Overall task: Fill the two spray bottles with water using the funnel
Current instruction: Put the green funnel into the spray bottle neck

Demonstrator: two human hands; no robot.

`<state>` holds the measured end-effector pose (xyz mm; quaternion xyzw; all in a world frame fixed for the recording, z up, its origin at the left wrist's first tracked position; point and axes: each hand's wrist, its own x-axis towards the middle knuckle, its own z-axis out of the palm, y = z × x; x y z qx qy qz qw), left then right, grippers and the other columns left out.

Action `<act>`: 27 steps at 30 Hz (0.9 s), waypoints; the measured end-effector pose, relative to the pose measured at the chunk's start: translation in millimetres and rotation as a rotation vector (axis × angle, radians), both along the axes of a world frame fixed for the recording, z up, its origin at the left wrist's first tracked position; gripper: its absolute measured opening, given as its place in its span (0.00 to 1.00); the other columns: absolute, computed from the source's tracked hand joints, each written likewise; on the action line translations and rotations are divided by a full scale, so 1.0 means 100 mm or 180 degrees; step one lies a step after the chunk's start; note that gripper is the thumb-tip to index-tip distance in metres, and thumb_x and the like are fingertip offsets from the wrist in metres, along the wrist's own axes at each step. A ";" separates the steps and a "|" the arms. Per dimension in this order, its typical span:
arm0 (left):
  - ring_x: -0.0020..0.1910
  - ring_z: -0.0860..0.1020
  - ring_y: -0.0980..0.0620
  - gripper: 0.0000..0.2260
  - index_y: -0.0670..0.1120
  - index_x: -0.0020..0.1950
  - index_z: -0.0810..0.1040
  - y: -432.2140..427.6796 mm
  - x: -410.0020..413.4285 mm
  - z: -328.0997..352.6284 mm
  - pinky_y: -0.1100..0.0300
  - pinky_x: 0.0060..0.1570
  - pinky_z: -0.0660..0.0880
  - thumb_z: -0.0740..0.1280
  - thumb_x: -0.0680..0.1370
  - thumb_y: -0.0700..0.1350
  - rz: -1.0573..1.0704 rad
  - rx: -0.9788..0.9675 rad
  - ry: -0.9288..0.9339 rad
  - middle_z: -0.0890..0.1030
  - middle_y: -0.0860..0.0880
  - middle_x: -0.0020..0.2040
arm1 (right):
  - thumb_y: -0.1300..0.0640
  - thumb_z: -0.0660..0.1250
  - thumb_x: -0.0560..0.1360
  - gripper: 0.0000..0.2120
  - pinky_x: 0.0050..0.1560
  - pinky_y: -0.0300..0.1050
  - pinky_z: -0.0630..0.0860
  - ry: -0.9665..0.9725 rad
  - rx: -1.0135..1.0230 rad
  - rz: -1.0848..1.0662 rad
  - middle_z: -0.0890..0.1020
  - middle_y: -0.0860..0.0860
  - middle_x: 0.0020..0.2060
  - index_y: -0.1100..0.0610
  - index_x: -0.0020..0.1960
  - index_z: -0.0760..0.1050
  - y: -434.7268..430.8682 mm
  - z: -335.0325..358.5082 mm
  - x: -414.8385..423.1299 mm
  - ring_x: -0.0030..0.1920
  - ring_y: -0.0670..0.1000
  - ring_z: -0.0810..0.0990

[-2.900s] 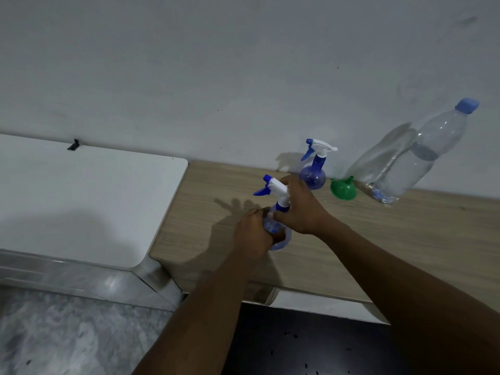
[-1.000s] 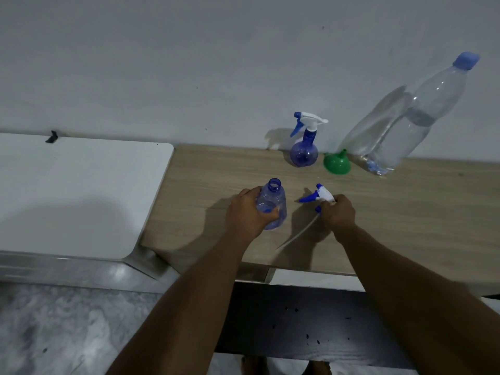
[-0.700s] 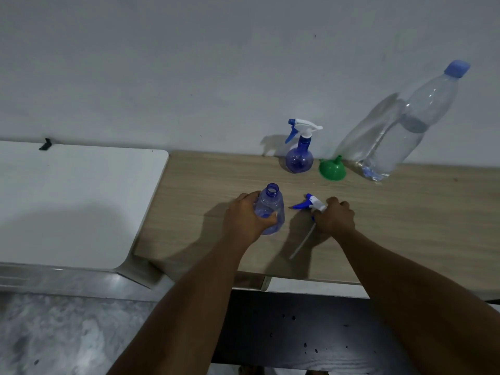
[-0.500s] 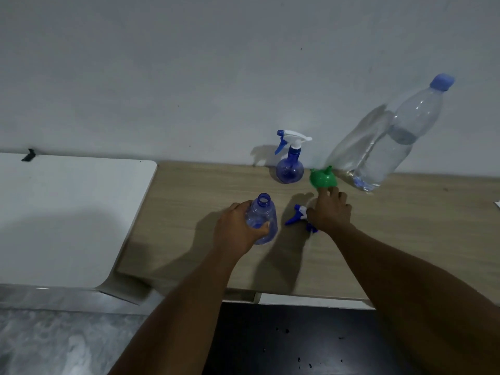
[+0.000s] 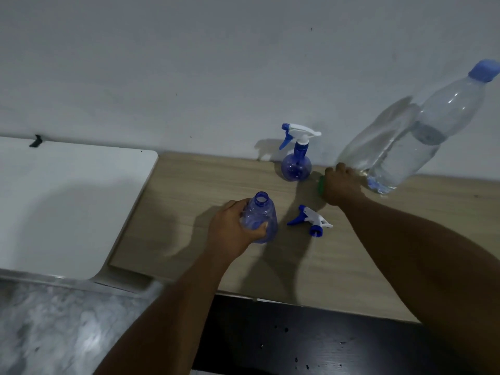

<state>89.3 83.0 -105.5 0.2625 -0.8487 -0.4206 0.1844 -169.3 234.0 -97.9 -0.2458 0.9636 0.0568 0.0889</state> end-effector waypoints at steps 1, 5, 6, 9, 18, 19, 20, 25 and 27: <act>0.46 0.81 0.54 0.27 0.54 0.59 0.81 0.00 0.00 0.00 0.52 0.49 0.79 0.73 0.61 0.60 0.0003 -0.0022 -0.0019 0.81 0.53 0.48 | 0.57 0.65 0.77 0.20 0.63 0.59 0.73 -0.0111 0.0021 -0.0016 0.67 0.63 0.66 0.60 0.68 0.69 0.01 -0.04 0.02 0.68 0.66 0.68; 0.45 0.81 0.54 0.28 0.53 0.59 0.81 0.00 0.01 0.02 0.51 0.49 0.79 0.72 0.60 0.60 0.0002 -0.0023 -0.0087 0.81 0.53 0.48 | 0.55 0.65 0.77 0.22 0.60 0.56 0.73 -0.0459 -0.0098 -0.0374 0.70 0.63 0.65 0.61 0.68 0.65 0.07 -0.07 0.13 0.65 0.65 0.72; 0.45 0.81 0.54 0.28 0.53 0.58 0.81 0.00 0.01 0.03 0.51 0.49 0.79 0.73 0.60 0.60 -0.0002 -0.0015 -0.0098 0.81 0.53 0.48 | 0.55 0.67 0.77 0.23 0.57 0.54 0.74 -0.0505 -0.0147 -0.0405 0.72 0.62 0.64 0.61 0.67 0.66 0.10 -0.06 0.14 0.62 0.63 0.74; 0.45 0.80 0.53 0.25 0.52 0.57 0.81 0.02 0.02 0.05 0.51 0.49 0.79 0.74 0.62 0.58 -0.0037 -0.0031 -0.0165 0.80 0.52 0.47 | 0.51 0.72 0.73 0.27 0.52 0.51 0.75 -0.0533 -0.0460 -0.0487 0.75 0.60 0.61 0.60 0.66 0.67 0.18 0.04 0.17 0.59 0.60 0.77; 0.43 0.80 0.53 0.21 0.50 0.55 0.81 0.05 0.08 0.10 0.54 0.46 0.78 0.78 0.65 0.52 -0.0130 -0.0070 -0.0278 0.80 0.51 0.46 | 0.52 0.68 0.77 0.12 0.59 0.58 0.79 -0.3228 -0.4358 -0.2159 0.72 0.61 0.64 0.55 0.58 0.73 0.10 0.76 0.71 0.58 0.61 0.79; 0.43 0.79 0.53 0.20 0.50 0.54 0.81 0.06 0.10 0.10 0.55 0.44 0.77 0.78 0.65 0.52 -0.0138 -0.0070 -0.0276 0.80 0.52 0.45 | 0.52 0.68 0.77 0.13 0.59 0.57 0.78 -0.3582 -0.4628 -0.2208 0.72 0.62 0.64 0.56 0.58 0.72 0.09 0.78 0.78 0.58 0.63 0.80; 0.42 0.79 0.53 0.19 0.50 0.54 0.82 0.08 0.12 0.11 0.57 0.43 0.76 0.78 0.65 0.51 -0.0142 -0.0081 -0.0265 0.79 0.52 0.45 | 0.51 0.68 0.77 0.16 0.58 0.56 0.79 -0.3839 -0.4826 -0.2254 0.73 0.63 0.63 0.57 0.61 0.72 0.08 0.79 0.84 0.57 0.64 0.81; 0.41 0.79 0.52 0.20 0.49 0.55 0.82 0.11 0.19 0.12 0.60 0.41 0.73 0.79 0.65 0.51 -0.0147 -0.0094 -0.0201 0.80 0.51 0.45 | 0.45 0.68 0.76 0.25 0.66 0.55 0.75 -0.4384 -0.5312 -0.2121 0.78 0.63 0.61 0.55 0.69 0.71 0.02 0.83 1.13 0.57 0.64 0.82; 0.43 0.79 0.51 0.22 0.48 0.56 0.81 0.11 0.20 0.11 0.58 0.43 0.76 0.79 0.65 0.53 -0.0148 -0.0113 -0.0236 0.80 0.51 0.46 | 0.43 0.70 0.75 0.28 0.63 0.54 0.77 -0.4443 -0.5321 -0.1968 0.79 0.64 0.62 0.57 0.69 0.72 -0.01 0.86 1.22 0.57 0.64 0.82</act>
